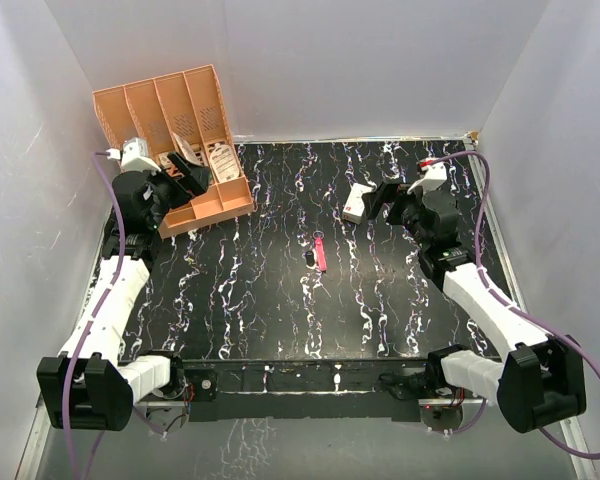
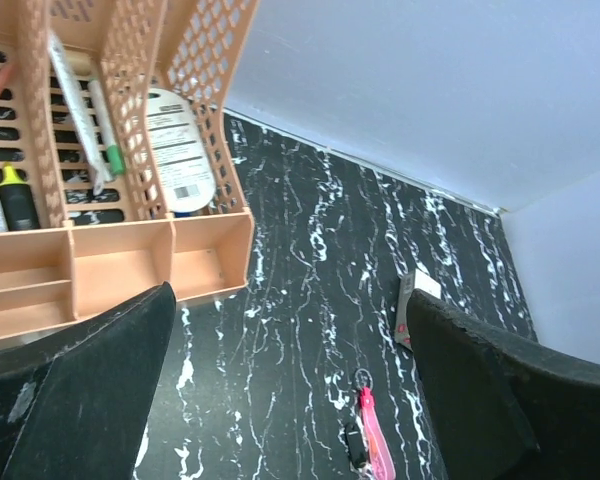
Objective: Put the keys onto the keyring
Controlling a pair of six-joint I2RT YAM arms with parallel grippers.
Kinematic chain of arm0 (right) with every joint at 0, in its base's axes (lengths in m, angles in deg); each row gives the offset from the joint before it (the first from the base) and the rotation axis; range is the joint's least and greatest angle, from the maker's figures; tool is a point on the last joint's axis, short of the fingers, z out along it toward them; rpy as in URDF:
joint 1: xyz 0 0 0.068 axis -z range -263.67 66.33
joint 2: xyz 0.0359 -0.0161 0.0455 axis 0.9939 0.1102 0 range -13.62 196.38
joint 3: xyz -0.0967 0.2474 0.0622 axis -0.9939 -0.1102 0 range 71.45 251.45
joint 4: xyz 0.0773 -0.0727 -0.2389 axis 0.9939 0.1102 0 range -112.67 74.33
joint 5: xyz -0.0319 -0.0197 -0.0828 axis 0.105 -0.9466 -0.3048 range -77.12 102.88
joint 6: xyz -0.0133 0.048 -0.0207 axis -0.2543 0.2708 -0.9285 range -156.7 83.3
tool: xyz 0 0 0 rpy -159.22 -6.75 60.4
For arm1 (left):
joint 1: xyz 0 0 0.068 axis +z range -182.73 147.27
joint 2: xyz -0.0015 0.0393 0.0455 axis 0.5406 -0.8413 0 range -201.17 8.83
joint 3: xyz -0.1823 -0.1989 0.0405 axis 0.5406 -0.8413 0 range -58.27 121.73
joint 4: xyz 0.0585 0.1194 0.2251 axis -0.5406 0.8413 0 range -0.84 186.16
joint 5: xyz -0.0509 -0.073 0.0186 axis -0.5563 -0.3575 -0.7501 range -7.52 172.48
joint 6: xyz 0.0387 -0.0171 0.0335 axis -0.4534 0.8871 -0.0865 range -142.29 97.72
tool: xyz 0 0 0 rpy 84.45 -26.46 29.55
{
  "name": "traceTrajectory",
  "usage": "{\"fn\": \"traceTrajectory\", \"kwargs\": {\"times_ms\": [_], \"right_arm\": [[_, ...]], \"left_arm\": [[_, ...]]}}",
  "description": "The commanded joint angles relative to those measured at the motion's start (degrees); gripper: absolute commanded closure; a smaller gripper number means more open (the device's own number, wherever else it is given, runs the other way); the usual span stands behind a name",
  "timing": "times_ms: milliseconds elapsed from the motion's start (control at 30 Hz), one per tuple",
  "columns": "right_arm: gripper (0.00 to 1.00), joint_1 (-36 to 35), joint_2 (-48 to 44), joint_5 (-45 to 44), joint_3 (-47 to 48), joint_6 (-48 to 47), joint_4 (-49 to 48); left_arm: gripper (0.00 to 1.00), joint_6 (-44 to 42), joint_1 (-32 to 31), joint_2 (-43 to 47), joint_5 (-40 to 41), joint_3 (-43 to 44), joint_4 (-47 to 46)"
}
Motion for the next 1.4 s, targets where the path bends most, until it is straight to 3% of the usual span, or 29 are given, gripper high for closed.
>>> {"fn": "traceTrajectory", "kwargs": {"times_ms": [0, 200, 333, 367, 400, 633, 800, 1167, 1367], "right_arm": [[0.02, -0.1, -2.5, 1.5, 5.1, 2.4, 3.2], [0.03, -0.2, -0.2, 5.1, 8.7, 3.5, 10.8], [0.06, -2.2, 4.4, 6.4, 11.2, 1.4, 15.1], [0.06, -3.3, 5.6, 5.8, 11.7, 0.9, 15.6], [0.05, -4.7, 7.0, 4.7, 12.4, 0.3, 16.0], [0.08, -15.3, 21.6, -3.6, 21.9, -1.2, 23.0], [0.13, -18.7, 25.1, -7.3, 21.7, 1.2, 21.6], [0.35, -21.1, 29.8, -5.5, 20.8, 3.5, 23.1], [0.43, -22.3, 32.0, -5.5, 21.2, 4.1, 24.8]], "left_arm": [[0.01, 0.3, 0.2, 0.6, -8.3, 2.5, -5.0], [0.02, 4.1, 0.1, 1.4, -14.7, -1.5, -10.1], [0.14, 5.3, 0.1, -1.2, -16.8, -1.2, -7.7], [0.14, 5.1, 0.1, -2.1, -17.9, -0.6, -6.5], [0.04, 4.8, -0.1, -2.4, -18.1, -0.2, -5.3], [0.01, 0.1, -4.2, 1.4, -7.9, 0.0, 4.2], [0.01, -3.4, -11.1, 2.6, 0.7, 0.4, 10.1], [0.01, -5.9, -25.1, -8.1, 10.3, 2.3, 8.5], [0.01, -5.6, -27.0, -7.9, 12.1, 1.8, 8.1]]}}
